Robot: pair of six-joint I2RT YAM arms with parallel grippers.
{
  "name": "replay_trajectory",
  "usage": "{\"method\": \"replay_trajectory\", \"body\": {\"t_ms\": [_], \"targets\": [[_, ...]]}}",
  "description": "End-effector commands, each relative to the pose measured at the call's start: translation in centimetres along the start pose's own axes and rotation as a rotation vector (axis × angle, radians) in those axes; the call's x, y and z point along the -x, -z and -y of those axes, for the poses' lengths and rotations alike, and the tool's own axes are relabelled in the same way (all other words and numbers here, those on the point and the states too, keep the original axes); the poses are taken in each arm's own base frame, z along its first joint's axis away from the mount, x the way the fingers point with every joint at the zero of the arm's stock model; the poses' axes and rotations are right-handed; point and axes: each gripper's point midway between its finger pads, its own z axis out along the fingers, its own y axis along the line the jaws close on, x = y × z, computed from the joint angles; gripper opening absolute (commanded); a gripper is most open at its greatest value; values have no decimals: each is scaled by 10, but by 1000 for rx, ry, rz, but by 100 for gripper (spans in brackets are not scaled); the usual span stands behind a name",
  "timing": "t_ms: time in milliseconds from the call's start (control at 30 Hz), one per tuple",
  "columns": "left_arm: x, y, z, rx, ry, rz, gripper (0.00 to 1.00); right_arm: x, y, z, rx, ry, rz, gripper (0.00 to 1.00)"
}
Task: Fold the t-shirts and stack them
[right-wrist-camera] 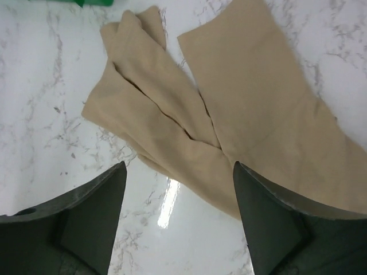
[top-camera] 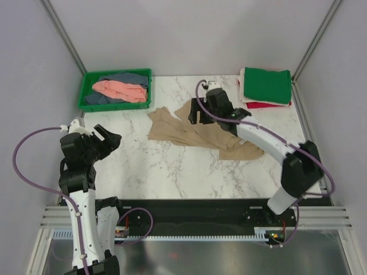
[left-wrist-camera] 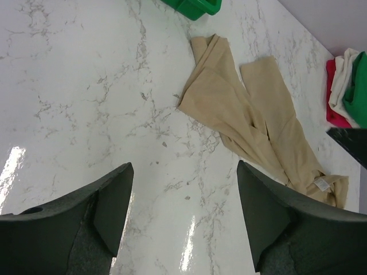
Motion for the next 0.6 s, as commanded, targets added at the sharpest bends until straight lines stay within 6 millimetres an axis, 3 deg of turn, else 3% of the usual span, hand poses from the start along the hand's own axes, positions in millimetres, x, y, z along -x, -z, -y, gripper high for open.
{"method": "replay_trajectory", "body": {"t_ms": [0,67,100,300,400,567], "targets": [[3,-4,3,-28,-52,7,80,11,-56,-25,76,60,-58,80],[2,-4,3,-30,-46,11,79,11,-81,-32,81,102,-81,71],[3,-4,3,-33,-44,16,79,11,-105,-36,79,116,-93,70],[2,-6,1,-24,-37,12,78,2,-184,-44,52,198,-141,64],[1,-7,1,-26,-35,6,77,-1,-210,-41,3,234,-135,62],[1,-7,2,-28,-34,7,77,-13,-231,-27,-80,267,-133,60]]}}
